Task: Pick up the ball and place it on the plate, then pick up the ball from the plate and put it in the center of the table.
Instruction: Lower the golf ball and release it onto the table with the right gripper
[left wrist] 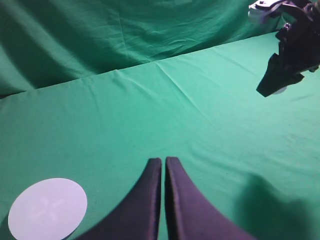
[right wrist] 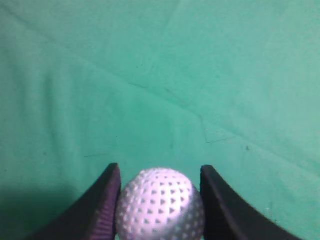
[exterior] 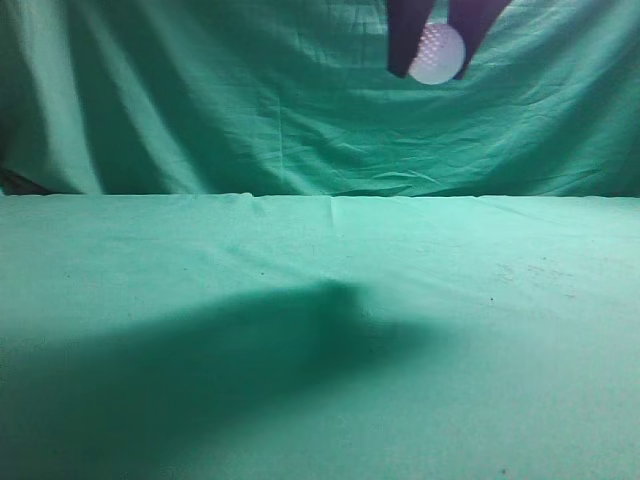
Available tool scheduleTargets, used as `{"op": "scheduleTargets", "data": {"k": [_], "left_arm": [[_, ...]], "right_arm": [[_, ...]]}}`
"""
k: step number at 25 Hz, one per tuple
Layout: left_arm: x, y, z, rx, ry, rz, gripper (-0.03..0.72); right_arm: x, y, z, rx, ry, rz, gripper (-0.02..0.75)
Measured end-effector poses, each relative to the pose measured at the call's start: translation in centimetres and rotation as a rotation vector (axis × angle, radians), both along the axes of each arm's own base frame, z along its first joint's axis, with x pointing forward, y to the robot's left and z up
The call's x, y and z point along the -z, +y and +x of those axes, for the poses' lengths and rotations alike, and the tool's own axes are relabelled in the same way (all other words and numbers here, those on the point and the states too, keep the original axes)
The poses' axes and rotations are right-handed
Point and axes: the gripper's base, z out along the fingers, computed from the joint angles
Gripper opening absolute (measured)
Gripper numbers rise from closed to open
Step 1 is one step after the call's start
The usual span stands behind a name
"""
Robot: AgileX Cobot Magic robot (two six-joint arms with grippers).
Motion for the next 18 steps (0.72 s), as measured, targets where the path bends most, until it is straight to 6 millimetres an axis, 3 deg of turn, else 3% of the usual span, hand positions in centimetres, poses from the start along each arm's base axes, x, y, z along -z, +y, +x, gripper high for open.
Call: {"op": "scheduleTargets", "data": {"k": [8,18], "left_arm": [[0.0,0.0,0.0,-0.003,0.001,0.0,0.0],[0.1,0.1,0.0,-0.005,0.009,0.021,0.0]], "right_arm": [[-0.1,-3.7,2.2,0.121,0.001,-0.007,0.321],[3.9,-2.9,4.0,0.084,0.053,-0.05,0.321]]}}
